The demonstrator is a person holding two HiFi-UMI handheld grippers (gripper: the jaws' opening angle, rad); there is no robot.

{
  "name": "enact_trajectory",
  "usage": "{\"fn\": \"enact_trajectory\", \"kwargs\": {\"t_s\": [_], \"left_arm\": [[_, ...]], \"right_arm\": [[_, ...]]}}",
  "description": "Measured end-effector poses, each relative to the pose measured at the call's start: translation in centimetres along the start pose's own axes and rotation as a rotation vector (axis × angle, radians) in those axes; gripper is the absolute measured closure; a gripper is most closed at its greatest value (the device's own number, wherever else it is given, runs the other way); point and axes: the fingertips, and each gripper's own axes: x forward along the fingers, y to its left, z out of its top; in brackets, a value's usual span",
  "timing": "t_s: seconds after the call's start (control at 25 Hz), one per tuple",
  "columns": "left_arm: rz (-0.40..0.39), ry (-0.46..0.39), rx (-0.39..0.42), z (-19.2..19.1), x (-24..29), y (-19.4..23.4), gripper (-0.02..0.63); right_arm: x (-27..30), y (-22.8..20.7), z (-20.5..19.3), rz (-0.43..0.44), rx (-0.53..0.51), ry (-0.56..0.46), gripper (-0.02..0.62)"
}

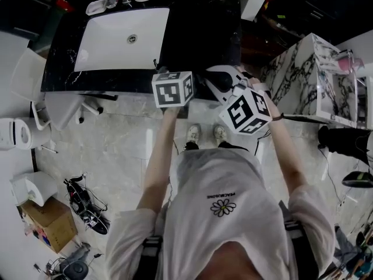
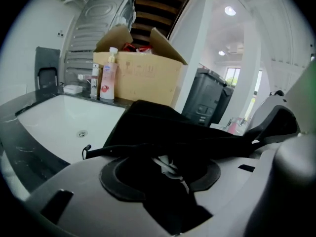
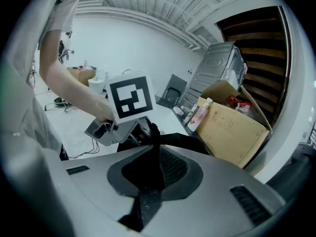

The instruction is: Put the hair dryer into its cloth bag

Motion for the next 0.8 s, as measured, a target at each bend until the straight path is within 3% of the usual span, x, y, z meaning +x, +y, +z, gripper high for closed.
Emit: {"fn": "enact_trajectory", "kwargs": {"t_s": [0.08, 0.24, 0.48, 0.8], "left_arm": [[0.03, -0.066, 0.004, 0.8, -1.5, 0.3, 0.408], [0.1, -0.155, 0.039, 1.8, -4.5, 1.1, 0.408], [0.118, -0.252, 0.018, 3.3, -9.7, 1.1, 0.408], [0.159, -0.454, 0.149, 10.4, -15.9, -0.7, 0.408]], "right_arm": [[-0.3, -0.3, -0.1, -0.036, 0.021, 0.009, 0.563], [-1.5, -1.8, 0.0, -0.11, 0.096, -0.006, 0.443], [-4.4, -5.4, 1.1, -0.282, 0.257, -0.115, 0.423], [-9.0, -8.3, 3.0, -0.446, 0.478, -0.318, 0.42]]}}
